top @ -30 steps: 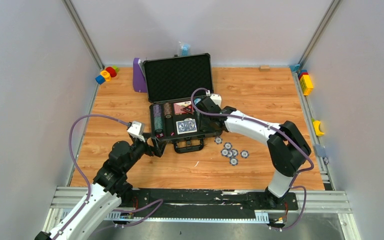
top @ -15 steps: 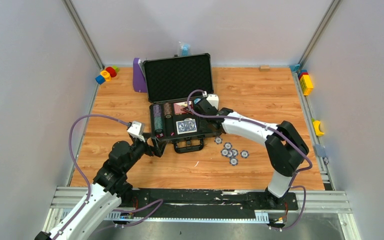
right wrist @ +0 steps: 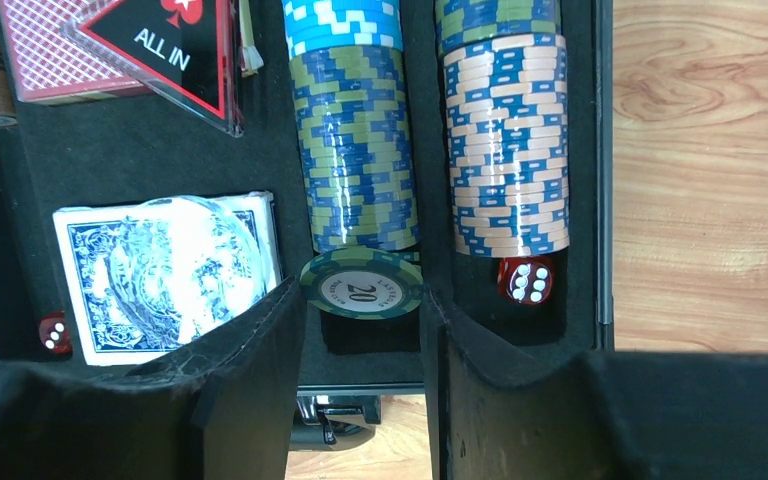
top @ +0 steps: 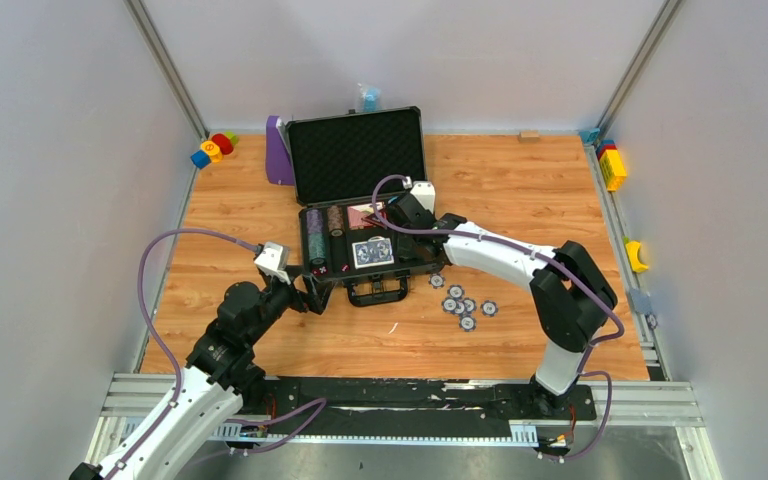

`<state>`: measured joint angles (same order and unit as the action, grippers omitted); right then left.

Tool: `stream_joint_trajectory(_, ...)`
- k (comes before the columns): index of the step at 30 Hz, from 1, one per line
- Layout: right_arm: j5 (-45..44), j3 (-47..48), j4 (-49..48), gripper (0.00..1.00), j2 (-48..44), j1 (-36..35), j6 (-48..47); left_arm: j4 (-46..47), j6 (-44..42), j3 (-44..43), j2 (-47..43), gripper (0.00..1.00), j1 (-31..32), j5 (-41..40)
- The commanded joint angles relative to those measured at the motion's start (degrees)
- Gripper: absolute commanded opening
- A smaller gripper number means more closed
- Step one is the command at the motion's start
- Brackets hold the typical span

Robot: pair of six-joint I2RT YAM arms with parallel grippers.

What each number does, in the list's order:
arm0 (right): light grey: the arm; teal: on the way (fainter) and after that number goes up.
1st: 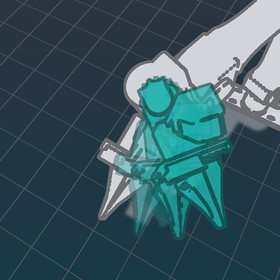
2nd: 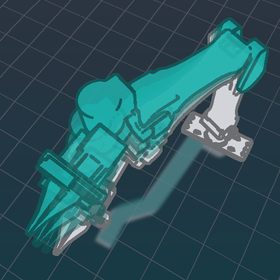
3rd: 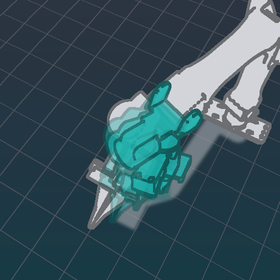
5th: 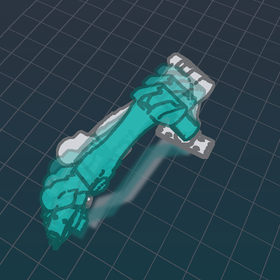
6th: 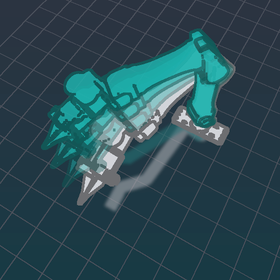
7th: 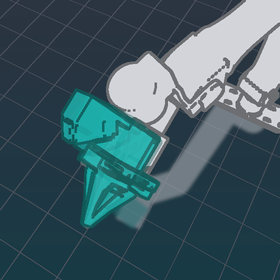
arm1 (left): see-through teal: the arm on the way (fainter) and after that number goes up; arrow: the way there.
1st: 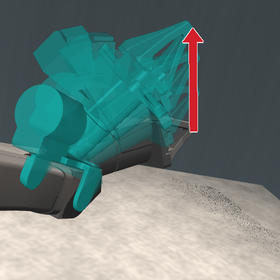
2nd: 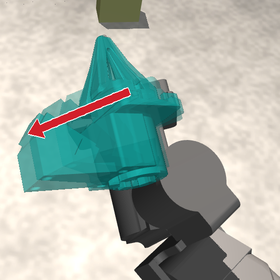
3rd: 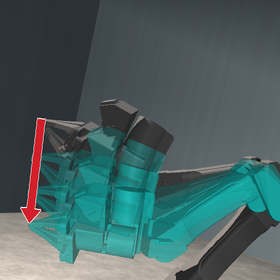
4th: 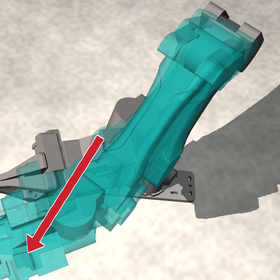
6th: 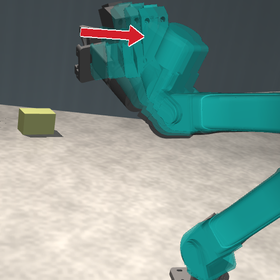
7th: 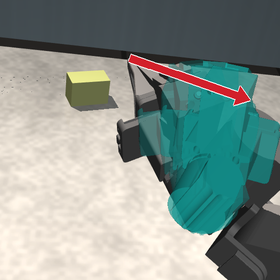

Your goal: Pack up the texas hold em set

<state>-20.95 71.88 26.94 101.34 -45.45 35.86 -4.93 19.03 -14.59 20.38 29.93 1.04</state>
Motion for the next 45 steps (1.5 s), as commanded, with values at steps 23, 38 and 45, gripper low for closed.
stream_joint_trajectory(23,-0.8,-2.0,-4.4,0.37,-2.1,-0.2,0.2,1.3,-0.1,-0.3,-0.1,1.0,0.0,-0.2)
stream_joint_trajectory(38,-0.2,-3.5,-3.5,0.61,-5.6,-0.4,-0.4,1.1,0.0,-0.3,-0.2,1.0,0.0,-0.2)
stream_joint_trajectory(45,0.8,-4.1,-1.5,0.2,-8.8,-0.3,-0.9,1.2,-0.1,-0.3,-0.2,1.0,-0.1,-0.2)
